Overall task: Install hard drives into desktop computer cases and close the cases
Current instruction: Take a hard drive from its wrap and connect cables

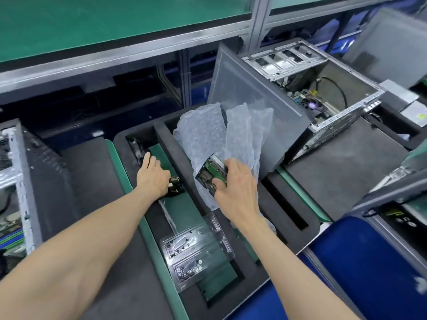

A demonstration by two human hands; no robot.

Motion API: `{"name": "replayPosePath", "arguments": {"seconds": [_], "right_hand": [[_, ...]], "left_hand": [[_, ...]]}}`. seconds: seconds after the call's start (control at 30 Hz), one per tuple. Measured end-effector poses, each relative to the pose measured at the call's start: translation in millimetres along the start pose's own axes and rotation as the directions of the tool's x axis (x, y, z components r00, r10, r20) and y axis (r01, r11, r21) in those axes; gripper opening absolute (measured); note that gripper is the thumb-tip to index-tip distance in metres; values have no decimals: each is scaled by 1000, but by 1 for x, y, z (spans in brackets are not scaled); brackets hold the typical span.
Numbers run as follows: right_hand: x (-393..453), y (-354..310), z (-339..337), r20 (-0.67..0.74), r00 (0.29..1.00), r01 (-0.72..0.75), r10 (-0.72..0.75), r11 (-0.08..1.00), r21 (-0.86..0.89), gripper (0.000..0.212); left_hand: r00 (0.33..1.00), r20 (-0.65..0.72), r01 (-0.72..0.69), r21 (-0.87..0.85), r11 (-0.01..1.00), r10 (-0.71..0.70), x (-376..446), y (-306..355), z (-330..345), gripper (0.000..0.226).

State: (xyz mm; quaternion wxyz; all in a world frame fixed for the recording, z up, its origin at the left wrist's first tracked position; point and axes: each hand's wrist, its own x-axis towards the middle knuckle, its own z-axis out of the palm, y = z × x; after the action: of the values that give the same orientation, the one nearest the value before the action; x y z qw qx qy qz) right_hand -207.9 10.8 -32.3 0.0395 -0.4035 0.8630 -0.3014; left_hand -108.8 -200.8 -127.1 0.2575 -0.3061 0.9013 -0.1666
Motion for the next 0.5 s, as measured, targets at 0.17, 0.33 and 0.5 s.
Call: {"name": "replayPosePath", "arguments": {"seconds": [0.17, 0.33, 0.5], "right_hand": [[0, 5, 5, 5, 1000, -27, 27, 999, 20, 21], [0, 3, 2, -10, 998, -62, 62, 998, 2, 23], [3, -16, -7, -55, 996, -64, 64, 998, 8, 22]], "left_hand": [[999, -48, -1, -124, 992, -5, -3, -9, -8, 16], [993, -118, 0, -182, 983, -22, -23, -21, -19, 12], [972, -181, 82, -329, 941, -149, -46, -41, -38, 19]]}}
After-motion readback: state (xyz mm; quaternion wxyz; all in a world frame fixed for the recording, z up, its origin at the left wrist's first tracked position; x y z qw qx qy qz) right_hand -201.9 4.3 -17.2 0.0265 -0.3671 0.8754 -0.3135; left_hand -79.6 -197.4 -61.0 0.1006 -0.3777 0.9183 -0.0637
